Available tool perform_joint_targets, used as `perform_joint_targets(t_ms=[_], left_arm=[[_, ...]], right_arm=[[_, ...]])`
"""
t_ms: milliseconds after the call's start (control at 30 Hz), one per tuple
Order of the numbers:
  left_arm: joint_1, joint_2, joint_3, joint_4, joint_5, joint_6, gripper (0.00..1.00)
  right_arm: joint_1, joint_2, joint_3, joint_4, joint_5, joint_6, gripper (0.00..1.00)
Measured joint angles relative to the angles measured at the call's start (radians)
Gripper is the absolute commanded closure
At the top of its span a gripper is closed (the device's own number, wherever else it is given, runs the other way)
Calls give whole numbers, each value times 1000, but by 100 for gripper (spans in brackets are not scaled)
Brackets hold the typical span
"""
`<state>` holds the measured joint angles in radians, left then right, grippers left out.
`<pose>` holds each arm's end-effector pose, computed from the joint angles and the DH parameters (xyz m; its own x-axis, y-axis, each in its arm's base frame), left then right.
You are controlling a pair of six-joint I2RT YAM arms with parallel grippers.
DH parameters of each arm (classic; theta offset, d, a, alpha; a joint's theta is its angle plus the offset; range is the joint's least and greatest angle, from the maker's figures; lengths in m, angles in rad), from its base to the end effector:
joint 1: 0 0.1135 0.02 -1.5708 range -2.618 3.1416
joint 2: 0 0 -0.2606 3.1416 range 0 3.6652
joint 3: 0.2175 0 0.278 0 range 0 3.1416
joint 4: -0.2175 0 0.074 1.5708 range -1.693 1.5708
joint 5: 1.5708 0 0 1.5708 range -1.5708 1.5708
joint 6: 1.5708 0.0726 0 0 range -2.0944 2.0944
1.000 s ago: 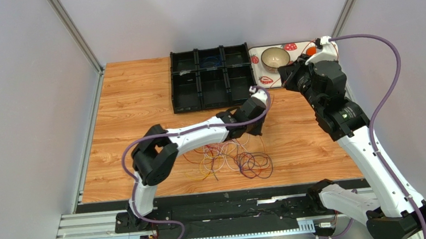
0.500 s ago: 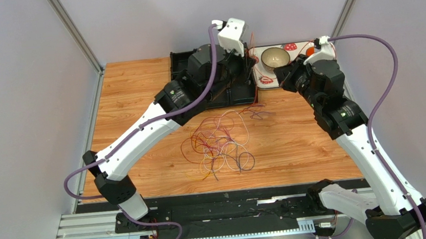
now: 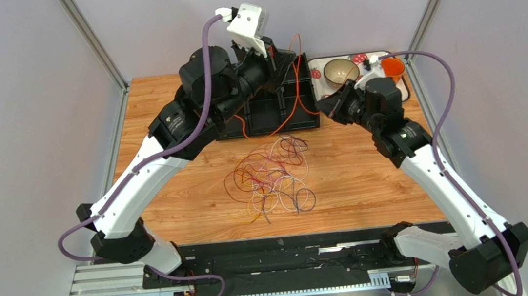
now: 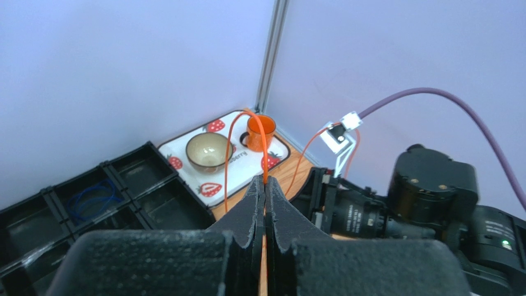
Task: Untangle the cables
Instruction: Untie the cable.
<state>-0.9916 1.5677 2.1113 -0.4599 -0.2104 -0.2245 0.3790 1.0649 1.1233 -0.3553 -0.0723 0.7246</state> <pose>0.2125 -0.2972 0.5780 -0.1122 -0.2261 -0.9676 0.6970 0.6761 -0.2389 0.2779 0.1163 0.3744 -0.4906 0.5162 -0.7020 -0.1442 0.7464 0.6497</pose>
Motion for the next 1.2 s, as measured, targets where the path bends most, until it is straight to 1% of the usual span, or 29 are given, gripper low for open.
perform_joint_targets(t_ms=[167,300,467,800,967,1200], left_arm=[[10,-8,-30,0,-28,4,100],[27,-6,-80,9,-37,4,100],[90,22,-117,8,-22,-14,100],[242,92,-127,-3,47,-64,100],[307,127,-127,-19,73,-77,100],[362,153,-127,-38,79,-84,100]], right_arm=[[18,75,-36,-4,-55,28,100],[18,82,-36,1,-61,31,100],[18,138,26,-2,-80,29,100],[18,444,305,-3,-195,20,100],[18,638,465,1,-311,23,100],[18,951,735,29,-537,64,100]])
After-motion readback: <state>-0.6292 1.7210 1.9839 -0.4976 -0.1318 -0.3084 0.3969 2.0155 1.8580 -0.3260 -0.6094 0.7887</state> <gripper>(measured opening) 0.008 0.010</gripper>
